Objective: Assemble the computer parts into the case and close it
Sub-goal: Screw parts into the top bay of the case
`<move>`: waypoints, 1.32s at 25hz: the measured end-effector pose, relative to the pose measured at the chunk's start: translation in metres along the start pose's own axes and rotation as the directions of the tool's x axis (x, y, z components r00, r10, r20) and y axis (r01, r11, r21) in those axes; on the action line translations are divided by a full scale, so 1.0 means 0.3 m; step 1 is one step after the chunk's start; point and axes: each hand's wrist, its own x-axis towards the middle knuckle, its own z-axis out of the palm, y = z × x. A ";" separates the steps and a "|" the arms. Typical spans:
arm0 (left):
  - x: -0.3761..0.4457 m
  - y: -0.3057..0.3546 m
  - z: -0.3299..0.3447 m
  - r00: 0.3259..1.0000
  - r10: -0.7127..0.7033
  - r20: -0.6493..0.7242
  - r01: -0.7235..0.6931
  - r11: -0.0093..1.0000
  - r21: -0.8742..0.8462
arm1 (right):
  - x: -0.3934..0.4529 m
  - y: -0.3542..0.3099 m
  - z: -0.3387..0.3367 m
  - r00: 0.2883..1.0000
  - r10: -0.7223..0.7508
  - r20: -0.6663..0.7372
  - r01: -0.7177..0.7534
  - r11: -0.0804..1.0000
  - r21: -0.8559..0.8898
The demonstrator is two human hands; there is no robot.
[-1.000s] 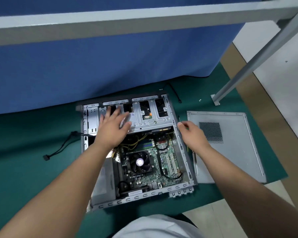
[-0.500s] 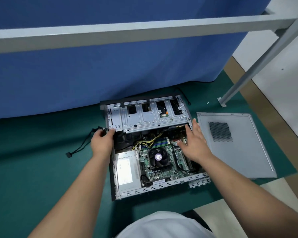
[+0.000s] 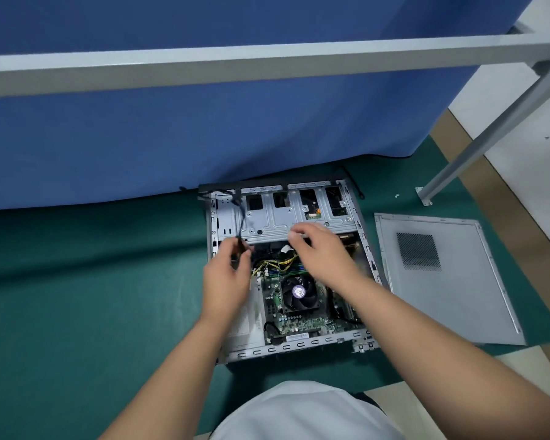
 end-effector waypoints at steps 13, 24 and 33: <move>-0.054 0.014 0.020 0.820 0.276 0.502 -0.404 0.900 0.166 | 0.074 -0.093 -0.129 0.958 0.135 0.253 -0.286 0.528 0.799; -0.027 0.028 0.086 0.575 0.137 0.806 -0.647 0.680 0.346 | 0.018 0.116 -0.276 0.933 0.360 0.024 -0.194 0.445 0.874; -0.006 0.102 0.123 0.408 -0.279 0.869 -0.745 0.449 0.494 | -0.060 0.200 -0.214 0.963 0.267 0.034 -0.218 0.700 0.680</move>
